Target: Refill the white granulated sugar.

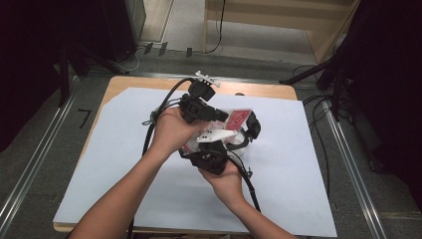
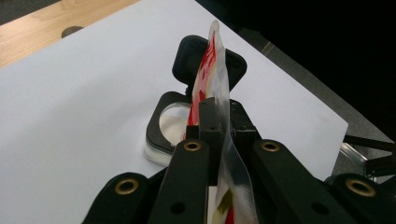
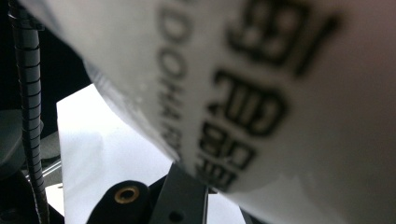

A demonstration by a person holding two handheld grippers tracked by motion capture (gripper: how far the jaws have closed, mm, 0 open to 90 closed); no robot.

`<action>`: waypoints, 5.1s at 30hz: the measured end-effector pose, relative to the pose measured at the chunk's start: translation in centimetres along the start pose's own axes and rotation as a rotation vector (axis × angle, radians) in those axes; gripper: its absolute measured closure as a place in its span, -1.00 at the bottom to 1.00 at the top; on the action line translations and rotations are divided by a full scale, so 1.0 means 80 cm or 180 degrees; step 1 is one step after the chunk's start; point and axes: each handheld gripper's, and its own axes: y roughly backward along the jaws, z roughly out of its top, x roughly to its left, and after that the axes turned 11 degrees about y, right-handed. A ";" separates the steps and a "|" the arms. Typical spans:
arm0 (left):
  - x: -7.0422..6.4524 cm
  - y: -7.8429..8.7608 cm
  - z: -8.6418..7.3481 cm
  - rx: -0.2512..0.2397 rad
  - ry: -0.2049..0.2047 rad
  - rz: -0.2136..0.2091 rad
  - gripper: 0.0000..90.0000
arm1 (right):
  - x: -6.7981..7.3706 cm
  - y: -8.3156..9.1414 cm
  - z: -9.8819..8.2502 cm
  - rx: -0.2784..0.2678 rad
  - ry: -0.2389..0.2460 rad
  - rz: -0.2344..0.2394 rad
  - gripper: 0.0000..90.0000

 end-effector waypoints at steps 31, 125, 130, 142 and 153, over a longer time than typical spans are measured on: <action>-0.002 0.012 0.000 -0.0040 -0.0017 0.0007 0.98 | 0.005 0.000 0.007 -0.0009 0.0120 0.0016 0.97; 0.052 0.024 -0.077 -0.0064 0.0263 -0.0443 1.00 | -0.055 0.042 -0.089 0.0010 -0.0408 -0.0572 0.97; 0.055 0.026 -0.081 -0.0088 0.0275 -0.0468 1.00 | -0.058 0.043 -0.087 0.0021 -0.0414 -0.0595 0.97; 0.058 0.040 -0.091 -0.0182 0.0143 -0.0507 1.00 | -0.060 0.052 -0.080 -0.0079 -0.0358 -0.0694 0.97; 0.063 0.046 -0.099 -0.0180 0.0117 -0.0398 1.00 | -0.071 0.074 -0.071 -0.0302 -0.0377 -0.0839 0.98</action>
